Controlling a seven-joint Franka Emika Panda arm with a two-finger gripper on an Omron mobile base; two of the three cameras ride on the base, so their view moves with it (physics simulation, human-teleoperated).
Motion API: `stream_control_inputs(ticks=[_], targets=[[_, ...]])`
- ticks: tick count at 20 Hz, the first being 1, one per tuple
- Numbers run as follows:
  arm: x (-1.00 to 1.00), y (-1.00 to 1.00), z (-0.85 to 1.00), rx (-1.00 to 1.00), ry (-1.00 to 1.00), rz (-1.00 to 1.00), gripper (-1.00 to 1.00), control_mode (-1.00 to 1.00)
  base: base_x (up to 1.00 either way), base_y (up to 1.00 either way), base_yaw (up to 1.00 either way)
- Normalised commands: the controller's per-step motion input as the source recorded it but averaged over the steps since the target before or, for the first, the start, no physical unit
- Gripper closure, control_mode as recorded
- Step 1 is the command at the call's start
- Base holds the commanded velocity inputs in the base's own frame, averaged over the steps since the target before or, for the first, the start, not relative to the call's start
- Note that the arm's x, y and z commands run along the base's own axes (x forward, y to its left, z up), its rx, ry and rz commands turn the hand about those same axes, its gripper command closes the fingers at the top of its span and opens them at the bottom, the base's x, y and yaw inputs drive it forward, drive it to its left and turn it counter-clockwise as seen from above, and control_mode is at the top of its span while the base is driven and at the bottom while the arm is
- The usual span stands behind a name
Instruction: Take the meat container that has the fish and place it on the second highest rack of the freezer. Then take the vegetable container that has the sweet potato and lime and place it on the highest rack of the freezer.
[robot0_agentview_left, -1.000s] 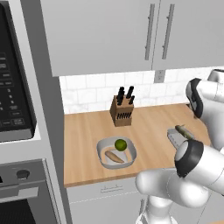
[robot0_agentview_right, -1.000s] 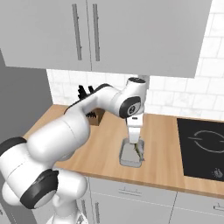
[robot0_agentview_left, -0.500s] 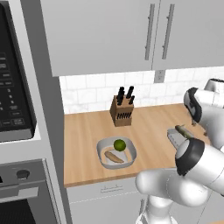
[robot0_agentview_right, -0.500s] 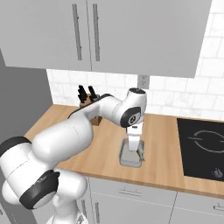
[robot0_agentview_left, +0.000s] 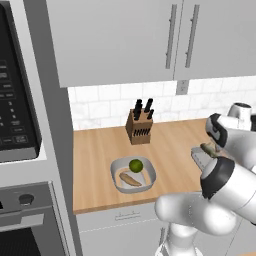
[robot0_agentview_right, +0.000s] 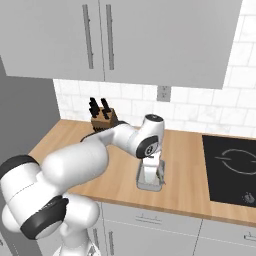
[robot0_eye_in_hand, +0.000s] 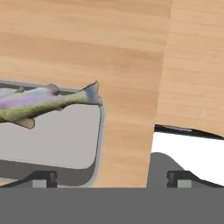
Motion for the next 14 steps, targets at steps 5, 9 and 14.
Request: stream_control_inputs(ticks=[5,9,14], targets=[[0.00,0.01,-0.34,0.00,0.00,-0.05,-1.00,-1.00,0.00,0.00,0.00],[0.00,0.00,-0.28,0.00,0.00,-0.06,-1.00,-1.00,0.00,0.00,0.00],[0.03,0.00,-0.27,0.00,0.00,-0.05,-1.00,-1.00,0.00,0.00,0.00]])
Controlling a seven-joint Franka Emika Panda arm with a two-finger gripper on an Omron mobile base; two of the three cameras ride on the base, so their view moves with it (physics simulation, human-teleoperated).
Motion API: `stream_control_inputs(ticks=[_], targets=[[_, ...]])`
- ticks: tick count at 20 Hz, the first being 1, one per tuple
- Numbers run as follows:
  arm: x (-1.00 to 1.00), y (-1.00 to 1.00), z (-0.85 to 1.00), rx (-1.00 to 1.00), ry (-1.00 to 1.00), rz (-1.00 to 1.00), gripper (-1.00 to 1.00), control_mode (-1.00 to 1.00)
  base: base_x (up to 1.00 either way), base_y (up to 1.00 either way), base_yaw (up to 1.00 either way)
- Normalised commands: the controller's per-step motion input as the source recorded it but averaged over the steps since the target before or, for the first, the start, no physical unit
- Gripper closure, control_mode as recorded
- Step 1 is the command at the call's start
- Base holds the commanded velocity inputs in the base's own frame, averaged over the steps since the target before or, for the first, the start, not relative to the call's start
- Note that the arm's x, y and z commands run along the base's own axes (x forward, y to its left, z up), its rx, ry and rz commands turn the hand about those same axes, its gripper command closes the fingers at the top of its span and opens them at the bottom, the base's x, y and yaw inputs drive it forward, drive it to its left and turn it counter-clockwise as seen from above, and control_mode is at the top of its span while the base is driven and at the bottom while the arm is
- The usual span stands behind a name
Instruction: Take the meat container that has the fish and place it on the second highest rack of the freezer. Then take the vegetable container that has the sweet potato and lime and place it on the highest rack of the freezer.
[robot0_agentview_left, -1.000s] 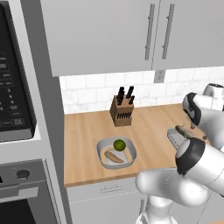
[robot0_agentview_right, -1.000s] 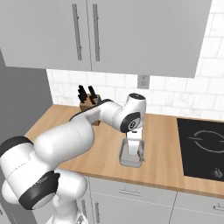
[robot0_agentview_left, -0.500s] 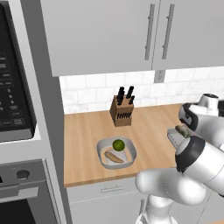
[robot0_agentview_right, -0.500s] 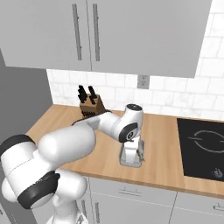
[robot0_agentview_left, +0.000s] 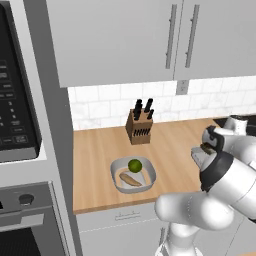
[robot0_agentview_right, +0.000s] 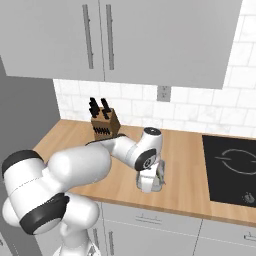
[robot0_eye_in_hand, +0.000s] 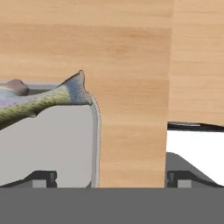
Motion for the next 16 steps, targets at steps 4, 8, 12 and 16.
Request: stream_control_inputs(ticks=[4,8,12,16], targets=[[0.04,0.00,-0.18,0.00,0.00,-0.04,-1.00,-1.00,0.00,0.00,0.00],[0.05,0.00,-0.18,0.00,0.00,-0.03,-1.00,-1.00,0.00,0.00,0.00],[0.05,0.00,-0.17,0.00,0.00,-0.02,-1.00,-1.00,0.00,0.00,0.00],[0.00,0.00,-0.11,0.00,0.00,0.00,-1.00,-1.00,0.00,0.00,0.00]])
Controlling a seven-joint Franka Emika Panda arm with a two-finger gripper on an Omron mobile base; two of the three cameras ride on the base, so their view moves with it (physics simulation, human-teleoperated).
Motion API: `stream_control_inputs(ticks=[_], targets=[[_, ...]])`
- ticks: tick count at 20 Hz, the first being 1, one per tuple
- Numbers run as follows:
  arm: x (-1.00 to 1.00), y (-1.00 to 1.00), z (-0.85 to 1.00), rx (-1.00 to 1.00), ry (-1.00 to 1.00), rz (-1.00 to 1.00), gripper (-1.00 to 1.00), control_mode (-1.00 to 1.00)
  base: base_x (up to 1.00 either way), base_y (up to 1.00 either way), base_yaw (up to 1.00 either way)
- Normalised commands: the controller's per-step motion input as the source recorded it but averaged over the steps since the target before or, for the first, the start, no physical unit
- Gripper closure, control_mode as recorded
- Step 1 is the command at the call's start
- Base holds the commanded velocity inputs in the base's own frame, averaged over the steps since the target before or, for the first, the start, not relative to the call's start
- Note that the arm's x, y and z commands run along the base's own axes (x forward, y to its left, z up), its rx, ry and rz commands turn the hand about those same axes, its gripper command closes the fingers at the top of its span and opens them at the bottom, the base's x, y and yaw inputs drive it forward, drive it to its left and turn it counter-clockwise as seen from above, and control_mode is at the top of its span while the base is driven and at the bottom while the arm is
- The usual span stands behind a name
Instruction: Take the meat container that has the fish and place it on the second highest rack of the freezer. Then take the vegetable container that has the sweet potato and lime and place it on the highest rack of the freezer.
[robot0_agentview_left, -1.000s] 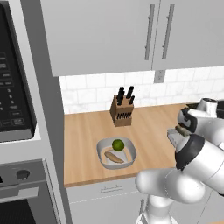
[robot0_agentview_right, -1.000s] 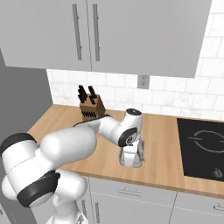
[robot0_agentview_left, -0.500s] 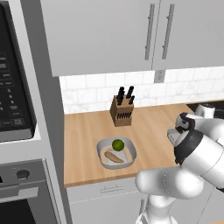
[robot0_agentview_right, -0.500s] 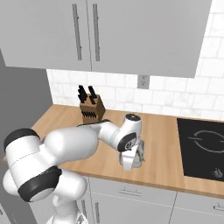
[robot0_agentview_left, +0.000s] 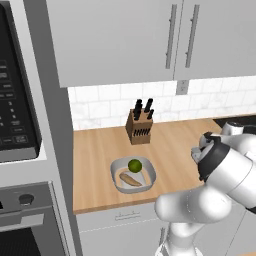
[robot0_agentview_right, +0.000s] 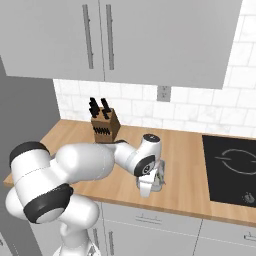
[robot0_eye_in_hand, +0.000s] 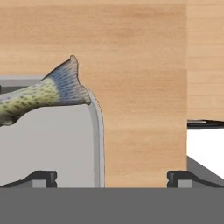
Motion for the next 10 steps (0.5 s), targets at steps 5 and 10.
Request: stream_control_inputs(ticks=[5,10], targets=[[0.00,0.00,-0.02,0.00,0.00,0.00,-1.00,-1.00,0.00,0.00,0.00],[0.00,0.00,0.00,0.00,0.00,0.00,-1.00,-1.00,0.00,0.00,0.00]])
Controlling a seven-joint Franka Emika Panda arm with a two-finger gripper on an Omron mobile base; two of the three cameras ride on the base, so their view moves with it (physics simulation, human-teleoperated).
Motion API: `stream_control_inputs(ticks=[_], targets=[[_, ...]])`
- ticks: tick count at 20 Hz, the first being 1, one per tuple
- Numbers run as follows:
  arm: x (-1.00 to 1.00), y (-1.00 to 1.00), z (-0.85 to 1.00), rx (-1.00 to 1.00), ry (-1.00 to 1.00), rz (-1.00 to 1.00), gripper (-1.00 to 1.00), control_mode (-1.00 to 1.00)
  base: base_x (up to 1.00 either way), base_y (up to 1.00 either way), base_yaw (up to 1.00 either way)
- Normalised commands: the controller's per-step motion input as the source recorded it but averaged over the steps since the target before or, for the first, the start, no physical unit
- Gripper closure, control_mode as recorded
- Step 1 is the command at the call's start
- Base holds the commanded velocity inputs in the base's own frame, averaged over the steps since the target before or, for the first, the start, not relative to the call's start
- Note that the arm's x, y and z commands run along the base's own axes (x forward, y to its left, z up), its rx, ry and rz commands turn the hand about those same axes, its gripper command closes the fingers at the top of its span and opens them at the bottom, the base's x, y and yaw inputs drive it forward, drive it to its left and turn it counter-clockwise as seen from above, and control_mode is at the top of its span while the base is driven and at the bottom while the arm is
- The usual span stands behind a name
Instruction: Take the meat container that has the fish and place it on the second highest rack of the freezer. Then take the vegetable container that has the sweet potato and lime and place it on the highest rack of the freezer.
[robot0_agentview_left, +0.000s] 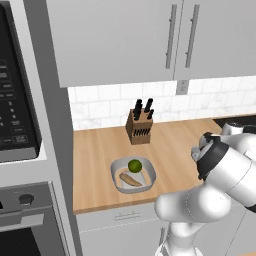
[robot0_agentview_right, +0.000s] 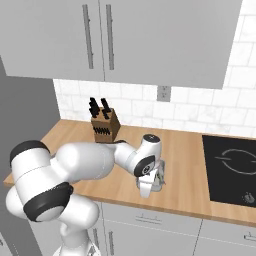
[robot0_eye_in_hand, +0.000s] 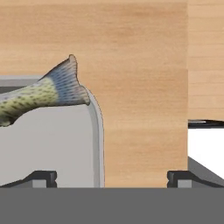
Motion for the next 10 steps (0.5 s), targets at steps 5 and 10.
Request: stream_control_inputs(ticks=[5,10], targets=[[0.04,0.00,-0.09,0.00,0.00,0.00,-1.00,-1.00,0.00,0.00,0.00],[0.03,0.00,-0.10,0.00,0.00,0.00,-1.00,-1.00,0.00,0.00,0.00]])
